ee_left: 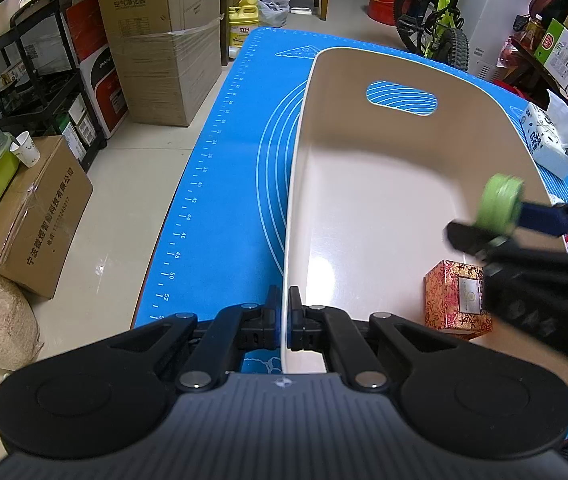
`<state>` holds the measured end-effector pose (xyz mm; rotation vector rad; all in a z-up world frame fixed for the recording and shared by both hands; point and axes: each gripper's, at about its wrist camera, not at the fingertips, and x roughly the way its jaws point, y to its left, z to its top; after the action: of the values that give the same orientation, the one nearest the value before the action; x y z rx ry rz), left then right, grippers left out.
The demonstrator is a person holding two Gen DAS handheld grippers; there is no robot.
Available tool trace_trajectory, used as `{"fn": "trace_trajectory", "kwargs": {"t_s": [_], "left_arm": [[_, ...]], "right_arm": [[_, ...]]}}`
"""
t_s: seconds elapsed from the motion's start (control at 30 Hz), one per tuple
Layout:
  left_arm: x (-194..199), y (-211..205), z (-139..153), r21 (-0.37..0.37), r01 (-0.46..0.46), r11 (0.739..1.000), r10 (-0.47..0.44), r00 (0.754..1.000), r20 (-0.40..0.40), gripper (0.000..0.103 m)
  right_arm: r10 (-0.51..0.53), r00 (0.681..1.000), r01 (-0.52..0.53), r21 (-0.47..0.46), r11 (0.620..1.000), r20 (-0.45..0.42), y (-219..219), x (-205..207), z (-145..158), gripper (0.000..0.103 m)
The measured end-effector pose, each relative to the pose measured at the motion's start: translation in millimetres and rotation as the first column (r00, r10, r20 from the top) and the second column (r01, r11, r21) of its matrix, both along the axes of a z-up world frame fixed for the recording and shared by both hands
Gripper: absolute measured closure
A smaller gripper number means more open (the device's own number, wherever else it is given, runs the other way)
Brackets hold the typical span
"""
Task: Organize rigid objects
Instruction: 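Carry the green tin into the bin and release it with the right tool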
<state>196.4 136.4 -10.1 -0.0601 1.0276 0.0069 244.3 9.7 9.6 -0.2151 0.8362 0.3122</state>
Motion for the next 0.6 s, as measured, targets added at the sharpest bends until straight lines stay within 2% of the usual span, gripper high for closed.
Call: {"fn": "trace_trajectory", "kwargs": {"t_s": [0.33,0.5,0.6], "left_arm": [[0,0,0,0.0,0.0,1.0,0.0,1.0,0.0,0.099],[0,-1,0,-0.002,0.002,1.0,-0.002,1.0,0.001,0.099],[0,-2,0,-0.001,0.004,1.0,-0.004,1.0,0.001,0.099]], "right_arm": [[0.047,0.989,-0.062,-0.108,0.992,-0.142,25,1,-30,0.048],[0.016,0.973,-0.055,-0.163,0.985,-0.231,26,5,-48,0.048],[0.002,0.97,-0.037,-0.142,0.989,-0.244,21,7,-48,0.045]]}}
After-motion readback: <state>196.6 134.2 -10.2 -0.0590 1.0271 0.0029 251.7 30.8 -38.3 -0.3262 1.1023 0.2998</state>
